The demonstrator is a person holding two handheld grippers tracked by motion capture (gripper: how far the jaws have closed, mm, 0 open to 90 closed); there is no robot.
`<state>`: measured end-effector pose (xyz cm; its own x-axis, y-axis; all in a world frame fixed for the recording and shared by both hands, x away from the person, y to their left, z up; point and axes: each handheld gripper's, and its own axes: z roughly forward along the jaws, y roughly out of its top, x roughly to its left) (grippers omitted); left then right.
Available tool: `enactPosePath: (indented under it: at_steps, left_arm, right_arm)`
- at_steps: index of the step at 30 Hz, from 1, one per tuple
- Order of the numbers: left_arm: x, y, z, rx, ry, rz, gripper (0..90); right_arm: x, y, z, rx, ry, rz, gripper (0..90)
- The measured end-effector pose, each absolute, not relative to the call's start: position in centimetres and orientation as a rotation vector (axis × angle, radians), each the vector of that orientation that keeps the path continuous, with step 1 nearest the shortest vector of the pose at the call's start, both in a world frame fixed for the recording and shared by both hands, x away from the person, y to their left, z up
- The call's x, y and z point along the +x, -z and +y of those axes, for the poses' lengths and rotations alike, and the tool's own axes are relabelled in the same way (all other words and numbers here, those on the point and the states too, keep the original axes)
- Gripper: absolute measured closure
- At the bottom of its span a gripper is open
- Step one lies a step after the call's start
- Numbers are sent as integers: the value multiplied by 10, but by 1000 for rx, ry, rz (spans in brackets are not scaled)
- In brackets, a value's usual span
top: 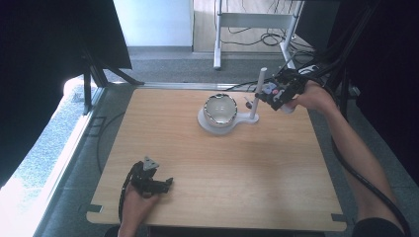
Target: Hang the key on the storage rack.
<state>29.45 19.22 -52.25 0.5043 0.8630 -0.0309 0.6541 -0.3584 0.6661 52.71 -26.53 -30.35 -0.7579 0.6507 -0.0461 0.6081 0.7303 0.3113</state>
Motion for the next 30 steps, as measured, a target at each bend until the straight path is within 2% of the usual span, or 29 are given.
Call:
enactPosePath:
  at_steps: [22,30]
  left_arm:
    - [294,523,192,2126,-435,1238,19]
    - [294,523,192,2126,-435,1238,19]
  right_arm:
    - [546,359,-274,1134,-428,2777,309]
    - [547,360,-273,1081,-465,2751,216]
